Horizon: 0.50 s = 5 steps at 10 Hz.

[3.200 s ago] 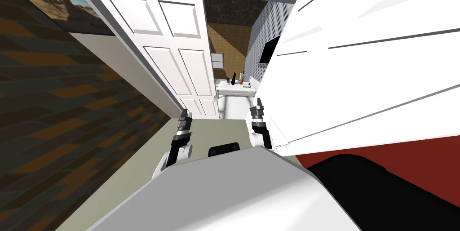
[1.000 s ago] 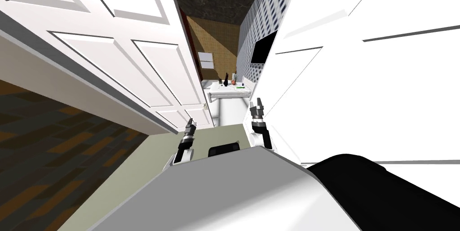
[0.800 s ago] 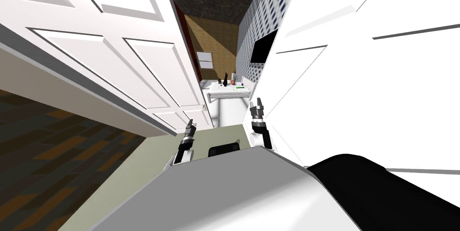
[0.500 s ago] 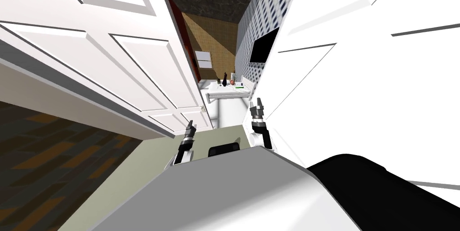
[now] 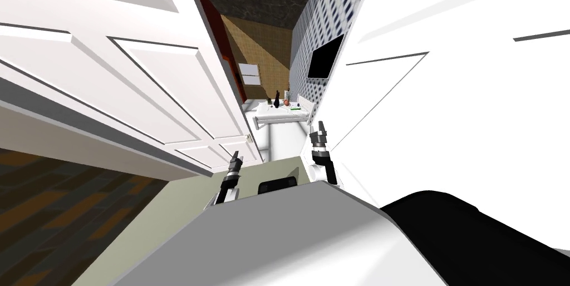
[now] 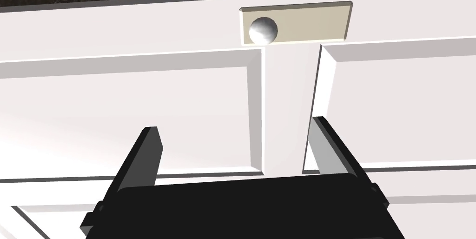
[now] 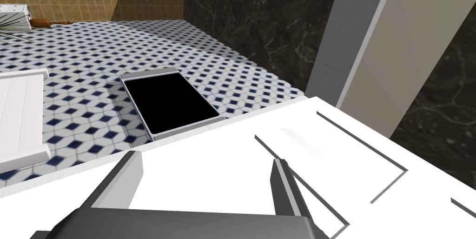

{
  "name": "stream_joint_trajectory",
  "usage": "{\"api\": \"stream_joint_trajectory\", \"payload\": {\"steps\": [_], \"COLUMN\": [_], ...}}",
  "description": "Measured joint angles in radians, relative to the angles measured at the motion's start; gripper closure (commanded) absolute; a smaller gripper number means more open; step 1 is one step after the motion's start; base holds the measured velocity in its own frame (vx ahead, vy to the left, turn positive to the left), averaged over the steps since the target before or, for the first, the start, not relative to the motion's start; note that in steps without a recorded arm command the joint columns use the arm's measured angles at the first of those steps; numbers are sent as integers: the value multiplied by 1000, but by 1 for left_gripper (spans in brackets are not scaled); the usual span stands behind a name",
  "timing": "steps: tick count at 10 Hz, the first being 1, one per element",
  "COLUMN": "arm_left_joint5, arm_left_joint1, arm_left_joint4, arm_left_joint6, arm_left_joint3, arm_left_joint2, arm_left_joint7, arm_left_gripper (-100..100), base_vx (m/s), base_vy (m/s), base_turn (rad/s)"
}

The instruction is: Pull the door open

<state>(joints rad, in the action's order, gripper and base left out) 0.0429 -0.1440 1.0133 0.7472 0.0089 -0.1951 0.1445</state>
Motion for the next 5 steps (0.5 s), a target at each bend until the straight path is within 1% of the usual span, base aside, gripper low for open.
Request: {"api": "stream_joint_trajectory", "payload": {"steps": [2, 3, 5], "arm_left_joint5": [4, 7, 13], "arm_left_joint1": [14, 24, 35], "arm_left_joint4": [-35, -70, -111], "arm_left_joint6": [9, 21, 32], "arm_left_joint3": [1, 1, 1], "arm_left_joint2": [-4, -8, -11], "arm_left_joint7": [6, 11, 18], "arm_left_gripper": [-100, -100, -100], "base_vx": [87, 135, 159], "base_vy": [14, 19, 28], "base_turn": [-41, -65, -52]}}
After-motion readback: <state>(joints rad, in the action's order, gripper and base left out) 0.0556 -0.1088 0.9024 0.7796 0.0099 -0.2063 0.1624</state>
